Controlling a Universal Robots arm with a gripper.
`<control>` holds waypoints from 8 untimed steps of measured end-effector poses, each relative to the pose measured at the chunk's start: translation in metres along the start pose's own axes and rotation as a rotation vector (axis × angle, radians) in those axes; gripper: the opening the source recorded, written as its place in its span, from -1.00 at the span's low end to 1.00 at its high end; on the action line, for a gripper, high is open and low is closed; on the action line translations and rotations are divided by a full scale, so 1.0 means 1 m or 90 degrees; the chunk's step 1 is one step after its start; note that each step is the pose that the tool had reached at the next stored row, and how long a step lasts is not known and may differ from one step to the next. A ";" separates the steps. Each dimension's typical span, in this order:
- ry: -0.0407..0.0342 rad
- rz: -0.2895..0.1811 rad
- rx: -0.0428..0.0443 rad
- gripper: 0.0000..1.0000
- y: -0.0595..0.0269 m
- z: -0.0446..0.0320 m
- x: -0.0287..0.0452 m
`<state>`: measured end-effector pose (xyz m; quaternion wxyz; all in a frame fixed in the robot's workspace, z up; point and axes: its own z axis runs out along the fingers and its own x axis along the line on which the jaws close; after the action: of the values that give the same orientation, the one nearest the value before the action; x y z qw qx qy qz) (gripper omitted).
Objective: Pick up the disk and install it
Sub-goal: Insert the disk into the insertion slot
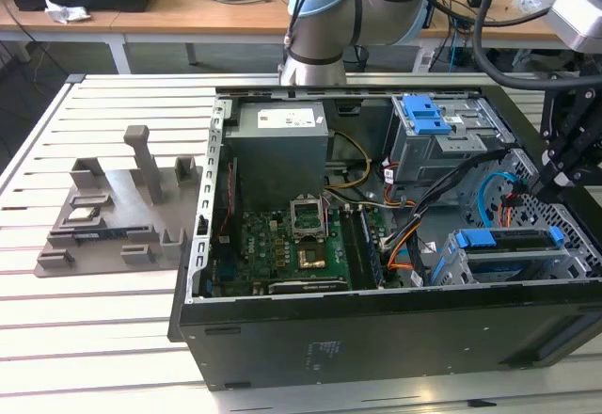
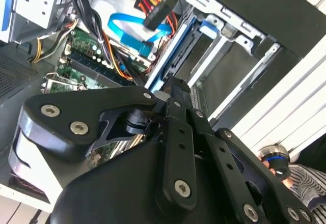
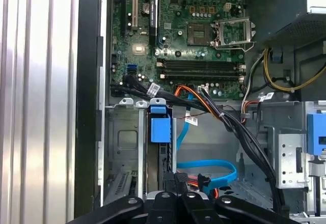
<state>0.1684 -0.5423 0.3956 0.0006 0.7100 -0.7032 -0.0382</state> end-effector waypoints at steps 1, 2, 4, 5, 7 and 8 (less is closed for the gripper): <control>0.0000 0.000 0.0000 -0.79 -0.0005 0.0001 0.0000; 0.0000 0.000 0.0000 -0.79 -0.0007 0.0000 0.0000; 0.0000 0.000 0.0000 -0.79 -0.0007 0.0000 0.0001; 0.0000 0.000 0.0000 -0.79 -0.0008 0.0000 0.0000; 0.0000 0.000 0.0000 -0.79 -0.0008 0.0000 0.0000; 0.0000 0.000 0.0000 -0.79 -0.0008 0.0000 0.0000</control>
<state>0.1693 -0.5423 0.3955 0.0006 0.7099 -0.7032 -0.0383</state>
